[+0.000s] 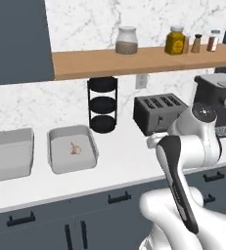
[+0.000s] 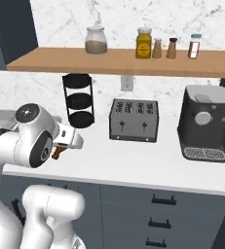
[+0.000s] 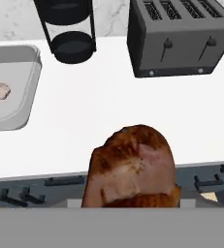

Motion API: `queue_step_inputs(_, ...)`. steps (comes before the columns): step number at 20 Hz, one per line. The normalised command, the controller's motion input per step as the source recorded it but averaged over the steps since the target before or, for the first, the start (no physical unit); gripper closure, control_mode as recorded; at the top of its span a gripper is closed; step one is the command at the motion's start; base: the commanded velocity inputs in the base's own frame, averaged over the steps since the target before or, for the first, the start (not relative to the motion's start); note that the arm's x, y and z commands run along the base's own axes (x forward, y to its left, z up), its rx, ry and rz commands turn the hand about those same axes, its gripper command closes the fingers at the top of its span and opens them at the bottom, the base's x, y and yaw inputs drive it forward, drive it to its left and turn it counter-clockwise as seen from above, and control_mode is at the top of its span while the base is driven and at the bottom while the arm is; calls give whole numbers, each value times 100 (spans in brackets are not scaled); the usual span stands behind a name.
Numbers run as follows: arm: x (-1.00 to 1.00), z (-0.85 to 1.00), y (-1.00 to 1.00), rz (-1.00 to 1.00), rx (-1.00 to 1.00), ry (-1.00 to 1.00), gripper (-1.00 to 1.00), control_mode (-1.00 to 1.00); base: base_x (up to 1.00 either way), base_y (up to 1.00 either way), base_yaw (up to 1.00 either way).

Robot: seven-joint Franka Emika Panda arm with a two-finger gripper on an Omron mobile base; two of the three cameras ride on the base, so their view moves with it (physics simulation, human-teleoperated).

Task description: Place one garlic and one chicken drumstick in each tupperware on the nearby counter, to pack two identical lunches.

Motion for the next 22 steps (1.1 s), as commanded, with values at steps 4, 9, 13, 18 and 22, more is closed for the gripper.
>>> queue_step_inputs(4, 0, 0, 0, 0, 0, 0, 100, 100, 46, 100, 0)
queue_step_inputs(9, 0, 0, 0, 0, 0, 0, 100, 100, 57, 100, 0)
queue_step_inputs(13, 0, 0, 0, 0, 0, 0, 100, 100, 67, 88, 0)
queue_step_inputs(18, 45, -54, 36, 0, -8, 17, 100, -100, 0, 0, 0)
queue_step_inputs(22, 53, -62, 26, 8, -4, 16, 100, -100, 0, 0, 0)
